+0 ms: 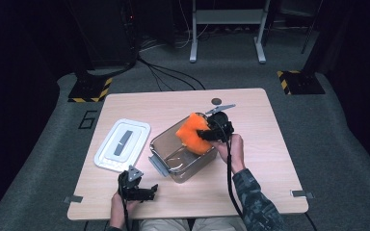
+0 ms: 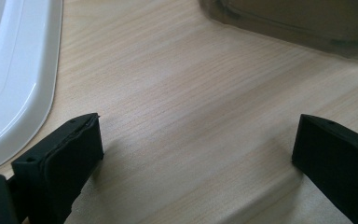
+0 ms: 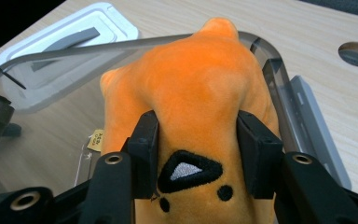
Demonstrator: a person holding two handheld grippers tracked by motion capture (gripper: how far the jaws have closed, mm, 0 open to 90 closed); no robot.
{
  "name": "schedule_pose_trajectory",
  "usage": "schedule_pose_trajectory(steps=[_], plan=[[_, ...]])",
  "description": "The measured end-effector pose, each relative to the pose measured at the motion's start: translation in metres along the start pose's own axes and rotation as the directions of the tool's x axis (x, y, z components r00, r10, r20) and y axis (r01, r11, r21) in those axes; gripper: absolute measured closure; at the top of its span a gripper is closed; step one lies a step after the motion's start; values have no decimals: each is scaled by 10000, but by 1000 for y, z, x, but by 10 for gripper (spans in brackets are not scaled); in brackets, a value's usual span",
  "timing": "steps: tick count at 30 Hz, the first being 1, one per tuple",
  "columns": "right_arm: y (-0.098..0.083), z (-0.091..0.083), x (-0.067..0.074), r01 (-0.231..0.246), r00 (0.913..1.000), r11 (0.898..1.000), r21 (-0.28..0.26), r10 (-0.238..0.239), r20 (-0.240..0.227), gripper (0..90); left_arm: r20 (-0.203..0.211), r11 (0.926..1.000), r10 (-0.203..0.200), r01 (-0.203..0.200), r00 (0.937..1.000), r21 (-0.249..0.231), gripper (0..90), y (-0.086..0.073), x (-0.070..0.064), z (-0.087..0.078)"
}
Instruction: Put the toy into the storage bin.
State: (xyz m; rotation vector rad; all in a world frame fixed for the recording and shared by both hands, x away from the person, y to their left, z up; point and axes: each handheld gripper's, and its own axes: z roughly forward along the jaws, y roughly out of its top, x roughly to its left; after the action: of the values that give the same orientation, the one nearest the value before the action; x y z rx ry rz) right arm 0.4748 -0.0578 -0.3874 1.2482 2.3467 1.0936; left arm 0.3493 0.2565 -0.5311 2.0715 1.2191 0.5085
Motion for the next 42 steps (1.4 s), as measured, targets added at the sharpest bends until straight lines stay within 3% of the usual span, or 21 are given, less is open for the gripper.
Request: schedule_pose_trajectory(steps=[3, 6, 12, 16, 18, 20, 21, 25, 28, 34, 42], plan=[[0, 3, 0, -63, 10000, 9998, 209, 62, 57, 498, 0, 10000, 5, -5, 10000, -4, 14, 0, 0, 0], [1, 5, 1, 22, 9997, 9988, 492, -34, 224, 377, 0, 10000, 1, -1, 10000, -5, 14, 0, 0, 0], [6, 2, 2, 43, 9979, 9994, 357, -66, 643, 355, -9, 10000, -13, 13, 10000, -8, 14, 0, 0, 0], [12, 1, 6, 348, 9983, 9977, 578, -374, 456, 378, 2, 10000, 4, -4, 10000, -5, 14, 0, 0, 0], [14, 8, 13, 894, 9956, 9906, 1038, -920, 204, 385, 2, 10000, 4, -4, 10000, -4, 14, 0, 0, 0], [15, 10, 14, 1036, 9944, 9875, 1190, -1054, 92, 387, 2, 10000, 3, -3, 10000, -4, 14, 0, 0, 0], [16, 18, 19, 1309, 9909, 9772, 1674, -1344, 100, 410, 2, 10000, 3, -3, 10000, -7, 14, 0, 0, 0], [16, 26, 20, 1441, 9879, 9655, 2167, -1532, 253, 491, -29, 10000, -5, 5, 10000, -44, 14, 0, 0, 0], [16, 30, 16, 1213, 9909, 9657, 2295, -1315, 296, 585, -57, 10000, -17, 17, 10000, -57, 15, 0, 0, 0], [10, 32, -3, 65, 9999, 9781, 2081, -79, 61, 679, -60, 10000, -15, 15, 10000, -54, 16, 0, 0, 0], [8, 33, -2, -60, 10000, 9802, 1981, 52, 49, 662, -61, 10000, -15, 14, 10000, -54, 16, 0, 0, 0]])
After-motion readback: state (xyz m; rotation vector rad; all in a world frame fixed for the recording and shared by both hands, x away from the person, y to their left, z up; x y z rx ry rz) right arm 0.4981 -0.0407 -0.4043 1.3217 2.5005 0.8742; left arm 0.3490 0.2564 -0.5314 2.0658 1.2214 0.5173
